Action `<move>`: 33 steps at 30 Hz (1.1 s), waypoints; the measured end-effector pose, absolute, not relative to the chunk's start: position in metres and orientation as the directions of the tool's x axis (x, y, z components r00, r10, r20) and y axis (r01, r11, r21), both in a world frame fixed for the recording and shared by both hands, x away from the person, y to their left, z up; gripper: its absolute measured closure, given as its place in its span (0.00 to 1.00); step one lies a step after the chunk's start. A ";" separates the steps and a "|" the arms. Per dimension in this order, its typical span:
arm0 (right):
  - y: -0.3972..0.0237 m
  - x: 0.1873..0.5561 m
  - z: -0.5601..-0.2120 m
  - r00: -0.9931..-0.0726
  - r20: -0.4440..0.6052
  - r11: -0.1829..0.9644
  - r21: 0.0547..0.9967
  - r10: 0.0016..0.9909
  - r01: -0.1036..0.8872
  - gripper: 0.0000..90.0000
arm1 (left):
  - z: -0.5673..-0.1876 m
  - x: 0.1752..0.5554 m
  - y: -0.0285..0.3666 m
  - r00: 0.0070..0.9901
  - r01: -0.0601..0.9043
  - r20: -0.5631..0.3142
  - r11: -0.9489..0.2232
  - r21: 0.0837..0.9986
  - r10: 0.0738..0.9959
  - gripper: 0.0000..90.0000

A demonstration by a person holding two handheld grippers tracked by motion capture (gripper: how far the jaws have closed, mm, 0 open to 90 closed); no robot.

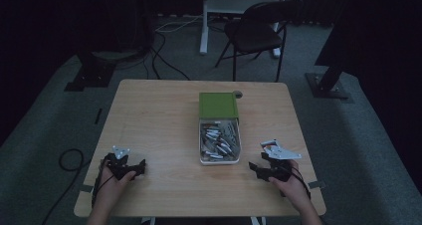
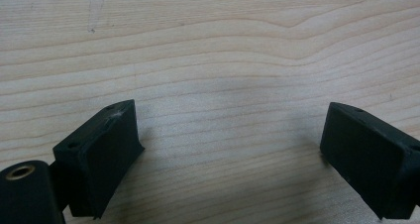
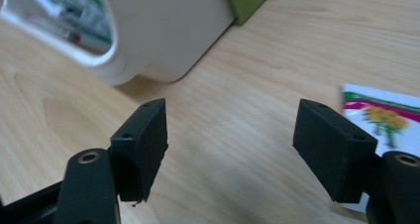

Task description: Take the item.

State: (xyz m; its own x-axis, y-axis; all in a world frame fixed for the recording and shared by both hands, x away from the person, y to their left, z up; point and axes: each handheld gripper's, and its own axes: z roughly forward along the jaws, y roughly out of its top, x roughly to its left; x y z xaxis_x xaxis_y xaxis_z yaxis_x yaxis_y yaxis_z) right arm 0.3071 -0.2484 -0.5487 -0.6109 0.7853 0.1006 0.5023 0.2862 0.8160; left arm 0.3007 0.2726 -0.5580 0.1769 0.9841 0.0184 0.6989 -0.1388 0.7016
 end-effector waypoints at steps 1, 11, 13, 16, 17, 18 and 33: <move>-0.244 0.306 -0.552 -0.640 0.084 0.322 0.810 0.763 0.490 0.32 | -0.558 0.301 0.273 0.177 0.699 0.018 -0.139 0.702 0.984 0.10; -0.234 0.303 -0.561 -0.688 0.029 0.419 0.774 0.725 0.474 0.31 | -0.558 0.301 0.273 0.176 0.699 0.017 -0.137 0.701 0.984 0.10; -0.233 0.302 -0.562 -0.693 0.006 0.437 0.772 0.721 0.461 0.31 | -0.558 0.301 0.273 0.177 0.700 0.017 -0.138 0.701 0.984 0.10; -0.231 0.302 -0.562 -0.698 -0.004 0.455 0.761 0.716 0.462 0.30 | -0.558 0.301 0.273 0.177 0.700 0.016 -0.137 0.701 0.984 0.10; -0.230 0.303 -0.562 -0.700 -0.007 0.460 0.759 0.714 0.461 0.29 | -0.558 0.301 0.273 0.177 0.700 0.017 -0.138 0.701 0.984 0.10; -0.230 0.303 -0.562 -0.704 -0.010 0.467 0.755 0.710 0.460 0.28 | -0.558 0.301 0.273 0.178 0.700 0.017 -0.139 0.701 0.984 0.10; -0.227 0.304 -0.563 -0.745 0.000 0.513 0.724 0.667 0.460 0.13 | -0.557 0.295 0.265 0.310 0.675 0.028 -0.240 0.698 0.950 0.10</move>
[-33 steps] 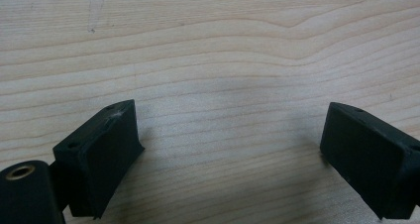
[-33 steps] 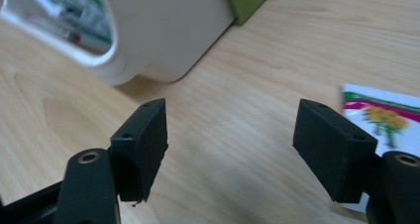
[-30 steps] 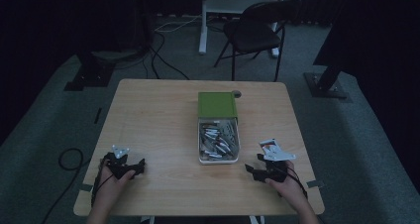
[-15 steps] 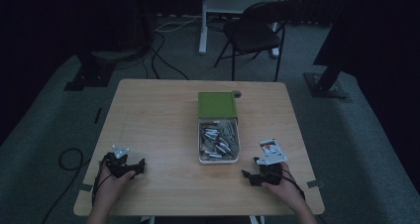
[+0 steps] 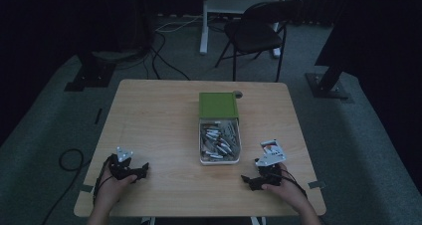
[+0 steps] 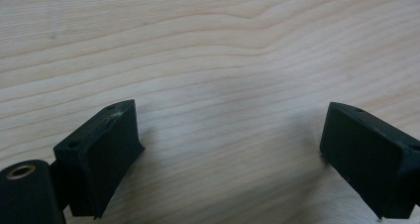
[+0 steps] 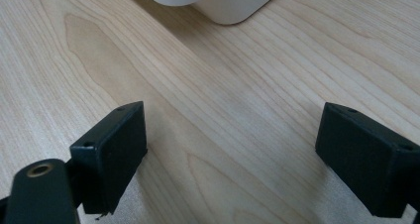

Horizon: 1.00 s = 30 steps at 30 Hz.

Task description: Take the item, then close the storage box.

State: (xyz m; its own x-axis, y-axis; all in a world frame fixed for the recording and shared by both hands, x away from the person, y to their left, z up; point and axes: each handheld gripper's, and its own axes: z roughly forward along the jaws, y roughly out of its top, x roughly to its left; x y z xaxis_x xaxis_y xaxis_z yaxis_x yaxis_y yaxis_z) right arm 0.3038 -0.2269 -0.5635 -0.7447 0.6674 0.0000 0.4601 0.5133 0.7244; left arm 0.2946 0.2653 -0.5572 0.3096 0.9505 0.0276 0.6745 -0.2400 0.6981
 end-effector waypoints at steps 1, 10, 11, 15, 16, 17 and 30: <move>-0.227 0.304 -0.564 -0.745 0.000 0.513 0.724 0.668 0.461 0.13 | -0.556 0.294 0.263 0.317 0.670 0.031 -0.246 0.701 0.948 0.10; -0.227 0.305 -0.561 -0.740 0.018 0.503 0.722 0.673 0.475 0.16 | -0.544 0.292 0.233 0.447 0.598 0.023 -0.318 0.736 0.894 0.10; -0.228 0.306 -0.560 -0.737 0.027 0.497 0.722 0.675 0.482 0.15 | -0.544 0.292 0.230 0.458 0.580 0.040 -0.333 0.744 0.888 0.10; -0.231 0.307 -0.557 -0.709 0.069 0.449 0.729 0.702 0.516 0.15 | -0.546 0.292 0.221 0.507 0.551 0.063 -0.379 0.743 0.860 0.10; -0.232 0.307 -0.555 -0.708 0.075 0.441 0.735 0.702 0.515 0.15 | -0.546 0.292 0.219 0.512 0.547 0.064 -0.382 0.745 0.857 0.10; -0.232 0.307 -0.554 -0.710 0.071 0.440 0.741 0.701 0.508 0.15 | -0.546 0.292 0.217 0.515 0.544 0.063 -0.383 0.747 0.855 0.10; -0.235 0.309 -0.527 -0.707 0.088 0.335 0.835 0.701 0.436 0.14 | -0.538 0.295 0.190 0.598 0.472 0.065 -0.416 0.778 0.799 0.10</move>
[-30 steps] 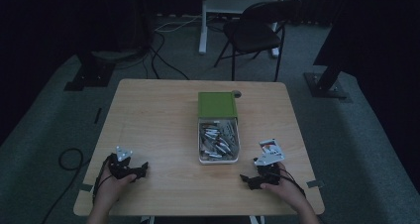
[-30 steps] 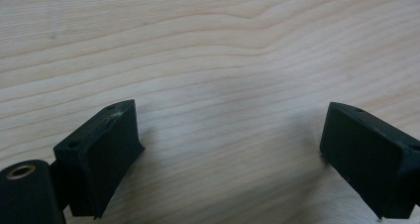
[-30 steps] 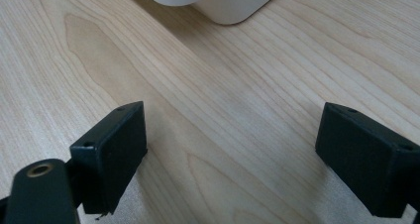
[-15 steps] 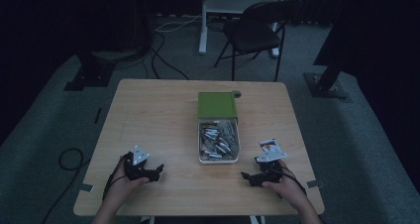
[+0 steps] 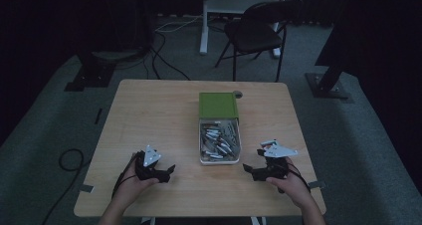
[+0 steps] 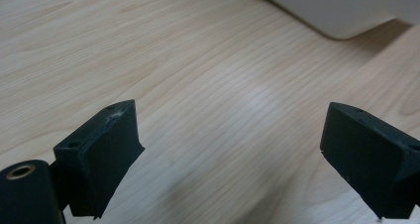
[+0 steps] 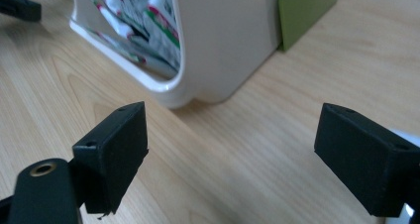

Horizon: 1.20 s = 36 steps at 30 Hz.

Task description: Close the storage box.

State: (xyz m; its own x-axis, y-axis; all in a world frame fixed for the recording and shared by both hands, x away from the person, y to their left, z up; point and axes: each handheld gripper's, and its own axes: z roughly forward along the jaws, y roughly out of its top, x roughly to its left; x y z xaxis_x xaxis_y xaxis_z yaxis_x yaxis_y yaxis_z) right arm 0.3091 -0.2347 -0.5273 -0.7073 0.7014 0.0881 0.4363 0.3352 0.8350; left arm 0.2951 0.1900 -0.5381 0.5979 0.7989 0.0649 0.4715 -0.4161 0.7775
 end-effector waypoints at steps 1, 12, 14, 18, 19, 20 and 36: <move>-0.234 0.309 -0.526 -0.707 0.090 0.330 0.838 0.701 0.434 0.14 | -0.537 0.295 0.187 0.606 0.468 0.055 -0.412 0.782 0.794 0.10; -0.228 0.314 -0.516 -0.722 0.090 0.312 0.860 0.686 0.405 0.15 | -0.526 0.304 0.156 0.675 0.401 0.064 -0.438 0.805 0.735 0.10; -0.227 0.316 -0.514 -0.719 0.088 0.305 0.865 0.689 0.399 0.15 | -0.524 0.305 0.152 0.685 0.388 0.063 -0.437 0.811 0.726 0.10; -0.225 0.320 -0.510 -0.718 0.094 0.288 0.875 0.690 0.390 0.15 | -0.521 0.307 0.145 0.703 0.370 0.051 -0.426 0.826 0.709 0.10; -0.224 0.322 -0.510 -0.719 0.092 0.287 0.876 0.689 0.387 0.15 | -0.520 0.308 0.143 0.708 0.363 0.052 -0.426 0.829 0.705 0.10; -0.224 0.323 -0.510 -0.717 0.093 0.285 0.876 0.691 0.389 0.15 | -0.520 0.309 0.141 0.711 0.358 0.053 -0.426 0.831 0.701 0.10; -0.215 0.334 -0.511 -0.721 0.083 0.285 0.882 0.688 0.374 0.15 | -0.512 0.322 0.123 0.731 0.307 0.047 -0.390 0.868 0.681 0.10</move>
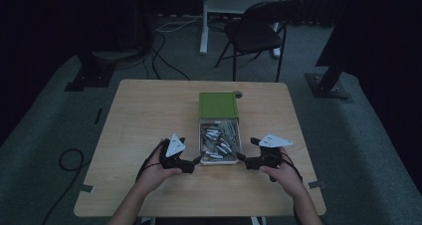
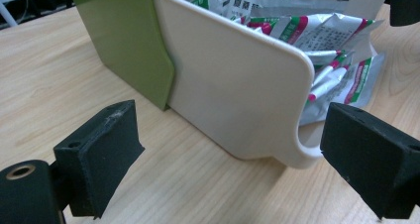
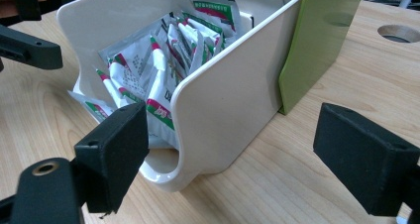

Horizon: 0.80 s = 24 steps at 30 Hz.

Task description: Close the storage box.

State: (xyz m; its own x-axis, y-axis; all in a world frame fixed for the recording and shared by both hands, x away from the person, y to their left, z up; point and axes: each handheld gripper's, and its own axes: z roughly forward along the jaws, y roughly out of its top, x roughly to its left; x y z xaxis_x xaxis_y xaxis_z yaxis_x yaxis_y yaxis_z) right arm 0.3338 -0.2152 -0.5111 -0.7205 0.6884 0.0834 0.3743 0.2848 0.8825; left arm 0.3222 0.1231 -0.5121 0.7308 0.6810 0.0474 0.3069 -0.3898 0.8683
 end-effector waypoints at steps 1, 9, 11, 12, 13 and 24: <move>-0.215 0.334 -0.511 -0.718 0.087 0.281 0.882 0.691 0.377 0.15 | -0.512 0.322 0.122 0.735 0.305 0.050 -0.395 0.866 0.676 0.10; -0.217 0.338 -0.515 -0.707 0.076 0.284 0.881 0.703 0.378 0.15 | -0.512 0.331 0.119 0.730 0.311 0.046 -0.392 0.866 0.682 0.10; -0.217 0.339 -0.516 -0.699 0.069 0.288 0.879 0.712 0.380 0.15 | -0.513 0.333 0.119 0.725 0.308 0.059 -0.400 0.863 0.686 0.10; -0.217 0.340 -0.516 -0.698 0.065 0.292 0.877 0.714 0.380 0.16 | -0.514 0.335 0.120 0.722 0.313 0.055 -0.396 0.863 0.690 0.10; -0.218 0.341 -0.517 -0.696 0.062 0.296 0.875 0.715 0.382 0.15 | -0.515 0.335 0.120 0.721 0.323 0.042 -0.388 0.863 0.692 0.10; -0.216 0.343 -0.518 -0.701 0.073 0.289 0.876 0.710 0.385 0.15 | -0.517 0.339 0.123 0.706 0.340 0.015 -0.358 0.869 0.708 0.10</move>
